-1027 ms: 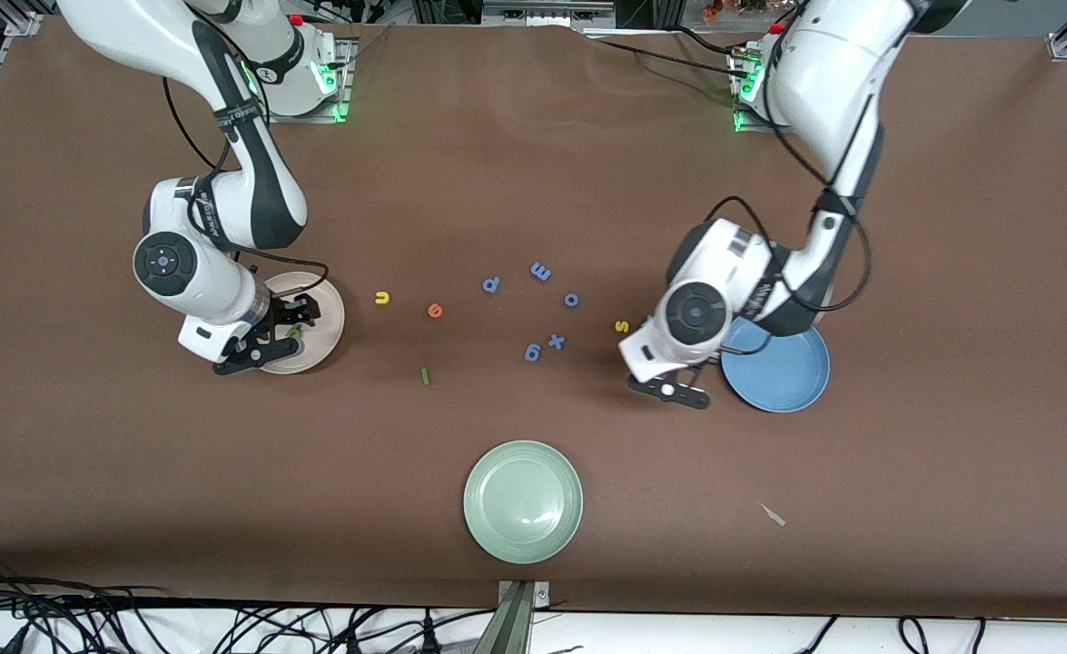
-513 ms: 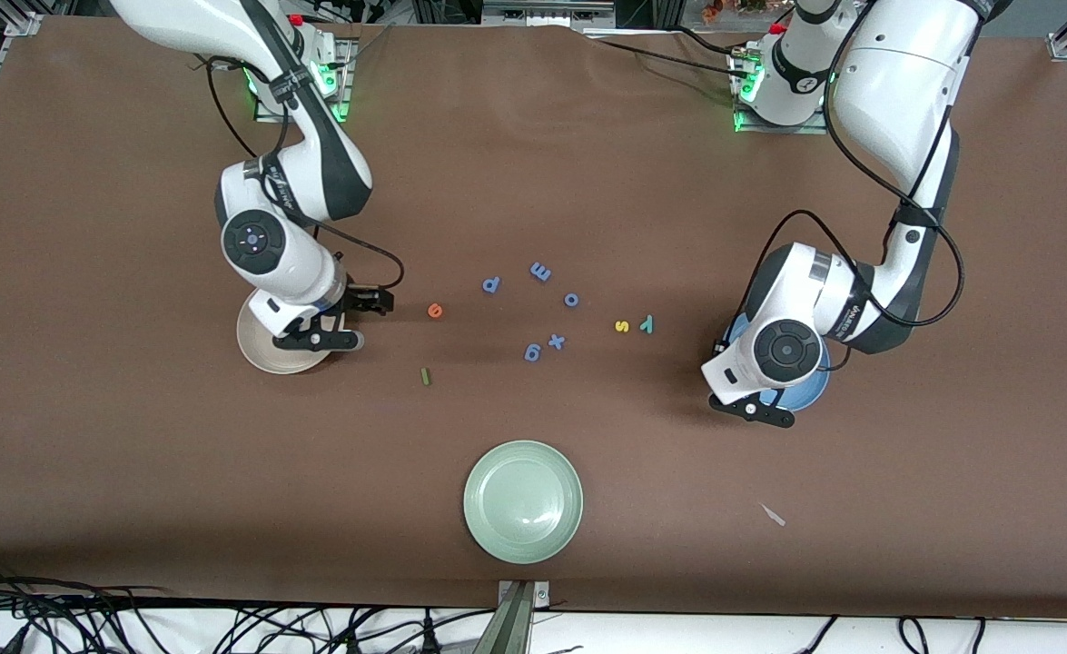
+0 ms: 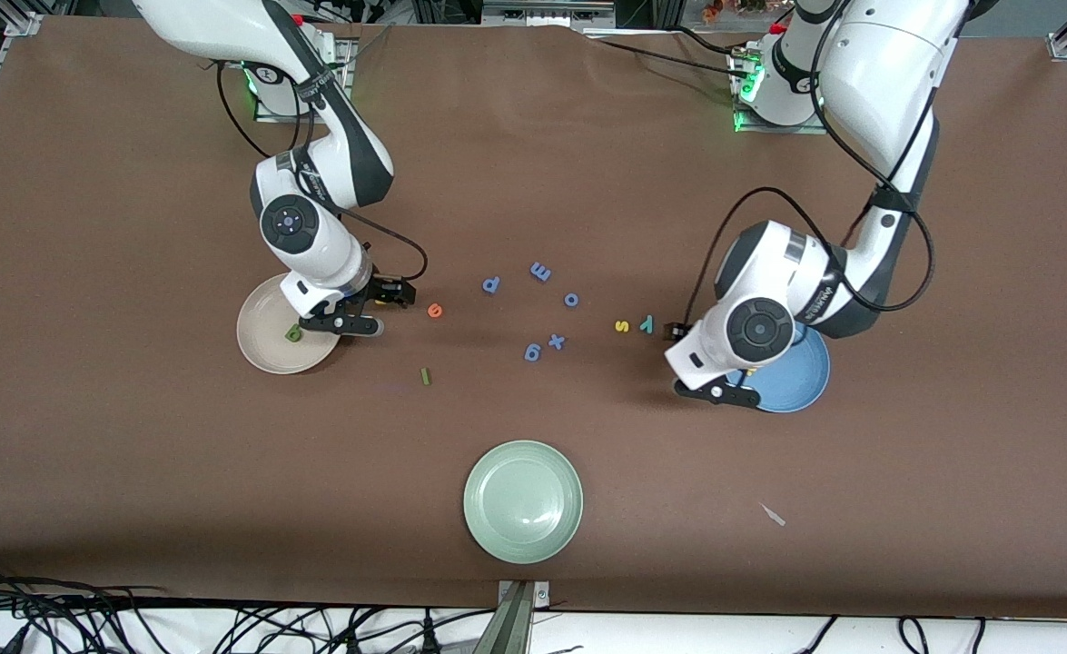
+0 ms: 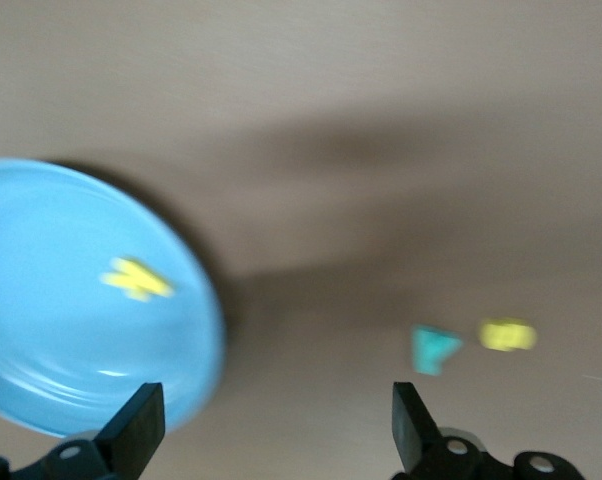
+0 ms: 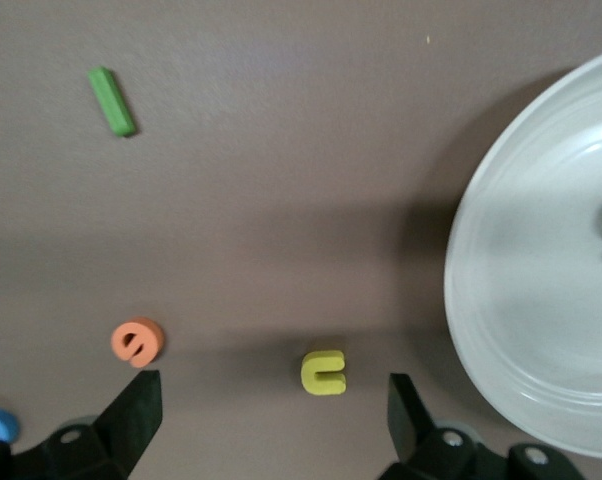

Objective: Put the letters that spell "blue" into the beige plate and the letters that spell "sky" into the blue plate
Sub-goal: 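Grasp the teal y with the left gripper while the right gripper grasps the u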

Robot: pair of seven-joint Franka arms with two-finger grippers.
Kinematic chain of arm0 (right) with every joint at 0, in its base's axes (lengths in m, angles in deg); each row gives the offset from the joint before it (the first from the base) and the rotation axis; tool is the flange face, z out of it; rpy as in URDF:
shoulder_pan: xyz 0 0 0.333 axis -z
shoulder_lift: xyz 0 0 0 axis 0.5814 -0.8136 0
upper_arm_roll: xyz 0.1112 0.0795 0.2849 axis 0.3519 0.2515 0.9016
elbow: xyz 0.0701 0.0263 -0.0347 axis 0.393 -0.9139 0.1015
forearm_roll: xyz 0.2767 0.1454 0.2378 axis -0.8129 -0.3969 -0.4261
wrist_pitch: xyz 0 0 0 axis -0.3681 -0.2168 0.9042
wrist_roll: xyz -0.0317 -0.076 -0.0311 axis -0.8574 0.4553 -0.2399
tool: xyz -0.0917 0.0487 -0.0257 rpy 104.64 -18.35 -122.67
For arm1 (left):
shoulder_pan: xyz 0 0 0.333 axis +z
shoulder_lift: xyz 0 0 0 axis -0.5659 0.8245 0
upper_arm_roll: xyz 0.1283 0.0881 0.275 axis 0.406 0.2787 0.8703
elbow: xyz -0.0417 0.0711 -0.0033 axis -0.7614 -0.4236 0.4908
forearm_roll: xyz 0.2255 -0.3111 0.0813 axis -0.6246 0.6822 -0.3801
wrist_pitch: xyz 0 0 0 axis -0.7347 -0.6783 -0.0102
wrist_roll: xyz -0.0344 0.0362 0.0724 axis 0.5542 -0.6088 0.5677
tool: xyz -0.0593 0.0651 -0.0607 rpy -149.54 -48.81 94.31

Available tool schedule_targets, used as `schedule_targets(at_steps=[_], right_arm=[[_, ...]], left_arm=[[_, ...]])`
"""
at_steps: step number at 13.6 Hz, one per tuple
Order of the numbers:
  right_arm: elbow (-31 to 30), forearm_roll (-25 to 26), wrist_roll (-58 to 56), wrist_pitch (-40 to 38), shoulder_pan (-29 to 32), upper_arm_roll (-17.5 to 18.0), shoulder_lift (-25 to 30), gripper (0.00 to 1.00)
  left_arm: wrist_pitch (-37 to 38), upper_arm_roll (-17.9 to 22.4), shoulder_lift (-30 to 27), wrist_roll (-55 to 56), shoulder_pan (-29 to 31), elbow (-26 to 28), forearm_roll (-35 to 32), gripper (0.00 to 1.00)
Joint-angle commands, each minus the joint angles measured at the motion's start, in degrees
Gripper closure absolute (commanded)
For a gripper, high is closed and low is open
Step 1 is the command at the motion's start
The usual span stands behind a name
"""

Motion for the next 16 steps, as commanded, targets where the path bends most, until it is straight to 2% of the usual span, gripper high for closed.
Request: schedule_targets(at_steps=[1, 4, 6, 9, 11, 14, 15, 16], right_arm=[[-4.3, -0.4, 0.0, 5.6, 0.3, 0.4, 0.6, 0.0], [-4.4, -0.4, -0.1, 7.6, 0.3, 0.4, -1.2, 0.0], [-4.4, -0.3, -0.2, 9.3, 0.3, 0.4, -2.8, 0.0], [-4.6, -0.3, -0.4, 9.4, 0.3, 0.4, -3.1, 0.01], [-4.7, -0.3, -1.5, 9.1, 0.3, 0.4, -3.1, 0.11], [-5.6, -0.3, -1.6, 8.9, 0.3, 0.4, -3.0, 0.24], [-5.6, -0.3, -1.6, 8.8, 0.3, 0.4, -3.0, 0.28], [-5.6, -0.3, -1.7, 8.3, 0.3, 0.4, -3.0, 0.33]], left_arm=[[-3.2, -1.1, -2.0, 2.9, -0.8, 5.3, 1.9, 0.0], [-13.8, -2.5, -2.9, 5.3, -1.2, 12.8, 1.4, 0.01], [-16.8, -2.5, -2.4, 5.3, -2.5, 14.6, 1.2, 0.06], [-22.1, -2.5, -1.6, 6.0, -2.9, 17.9, -1.3, 0.07], [-23.2, -2.4, -1.4, 6.3, -3.0, 18.2, -1.5, 0.16], [-25.6, -2.4, 0.0, 6.3, -3.0, 18.0, -3.3, 0.4], [-25.8, -2.4, 0.3, 6.4, -3.0, 18.0, -4.2, 0.41], [-25.8, -2.5, 0.3, 6.4, -3.0, 18.1, -4.3, 0.53]])
